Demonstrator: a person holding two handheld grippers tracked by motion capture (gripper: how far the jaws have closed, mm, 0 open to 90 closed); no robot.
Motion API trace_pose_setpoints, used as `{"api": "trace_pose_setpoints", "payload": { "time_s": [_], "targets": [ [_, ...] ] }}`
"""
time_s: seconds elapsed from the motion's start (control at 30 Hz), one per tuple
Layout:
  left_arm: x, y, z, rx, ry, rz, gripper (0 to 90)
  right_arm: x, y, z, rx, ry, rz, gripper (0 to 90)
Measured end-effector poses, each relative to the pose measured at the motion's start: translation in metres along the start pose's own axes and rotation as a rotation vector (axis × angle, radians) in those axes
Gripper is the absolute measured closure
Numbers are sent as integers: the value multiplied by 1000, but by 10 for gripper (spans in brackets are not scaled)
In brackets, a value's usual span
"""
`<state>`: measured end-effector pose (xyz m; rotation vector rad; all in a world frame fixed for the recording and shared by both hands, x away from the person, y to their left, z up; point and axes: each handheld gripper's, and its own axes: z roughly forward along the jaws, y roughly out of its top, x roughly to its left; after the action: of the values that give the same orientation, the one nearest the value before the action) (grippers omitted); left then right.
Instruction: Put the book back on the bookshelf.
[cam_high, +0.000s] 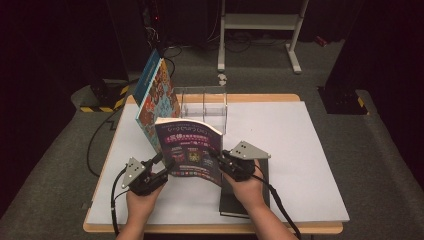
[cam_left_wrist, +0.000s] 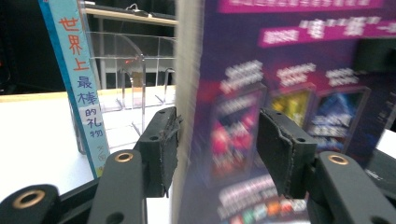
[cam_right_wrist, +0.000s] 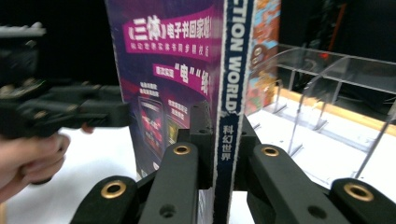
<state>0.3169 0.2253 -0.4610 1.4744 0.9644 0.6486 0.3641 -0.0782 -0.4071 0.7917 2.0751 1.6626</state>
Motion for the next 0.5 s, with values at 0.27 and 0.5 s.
{"api": "trace_pose_setpoints", "payload": {
  "time_s": [0.27,0.5],
  "targets": [
    [1,-1,-1,3,-3,-3,472,-13,-3,4,-39,-134,32,831],
    [-6,1,1,9,-39,-10,403,-4,-7,-2,-32,-115,-4,797]
  ]
}}
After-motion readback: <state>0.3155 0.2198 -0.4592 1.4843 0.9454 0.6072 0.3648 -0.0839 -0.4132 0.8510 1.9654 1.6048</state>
